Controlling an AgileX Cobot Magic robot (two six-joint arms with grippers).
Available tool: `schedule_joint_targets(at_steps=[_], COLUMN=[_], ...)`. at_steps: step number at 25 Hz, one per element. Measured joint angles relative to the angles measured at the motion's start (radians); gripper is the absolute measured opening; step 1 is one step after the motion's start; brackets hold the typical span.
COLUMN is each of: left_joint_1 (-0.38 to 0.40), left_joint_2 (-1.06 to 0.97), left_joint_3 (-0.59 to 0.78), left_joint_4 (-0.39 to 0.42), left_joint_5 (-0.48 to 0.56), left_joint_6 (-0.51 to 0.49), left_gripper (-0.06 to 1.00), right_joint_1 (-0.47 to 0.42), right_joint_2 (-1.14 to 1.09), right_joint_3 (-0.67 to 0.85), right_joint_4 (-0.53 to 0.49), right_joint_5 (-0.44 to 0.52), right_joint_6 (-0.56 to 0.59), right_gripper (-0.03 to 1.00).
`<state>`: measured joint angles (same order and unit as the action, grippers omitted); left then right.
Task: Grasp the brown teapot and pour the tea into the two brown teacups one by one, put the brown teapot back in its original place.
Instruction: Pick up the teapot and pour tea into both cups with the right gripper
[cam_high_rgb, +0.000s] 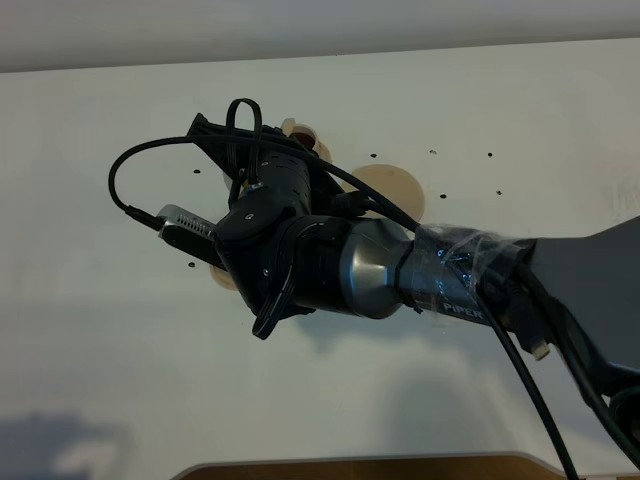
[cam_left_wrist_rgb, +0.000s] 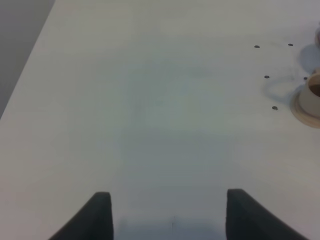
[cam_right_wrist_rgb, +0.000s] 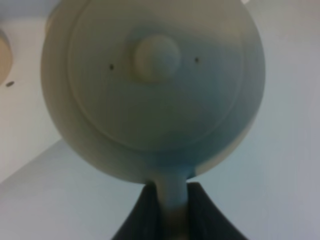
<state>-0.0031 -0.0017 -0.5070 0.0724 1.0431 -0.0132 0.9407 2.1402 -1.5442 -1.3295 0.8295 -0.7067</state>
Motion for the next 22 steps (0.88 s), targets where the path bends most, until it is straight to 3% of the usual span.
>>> schedule_joint_targets(at_steps=[15, 22], left_joint_1=[0.000, 0.000], left_joint_2=[0.000, 0.000], left_joint_3=[0.000, 0.000], left_joint_4=[0.000, 0.000], left_joint_5=[0.000, 0.000], left_joint_6=[-0.001, -0.001], left_gripper=[0.53, 0.53], right_joint_1=[0.002, 0.003], right_joint_2=[0.000, 0.000], right_joint_3=[0.000, 0.000], right_joint_4=[-0.023, 0.092], right_joint_5=[-0.003, 0.000], right_joint_6=[-0.018, 0.056], right_gripper=[0.11, 0.11])
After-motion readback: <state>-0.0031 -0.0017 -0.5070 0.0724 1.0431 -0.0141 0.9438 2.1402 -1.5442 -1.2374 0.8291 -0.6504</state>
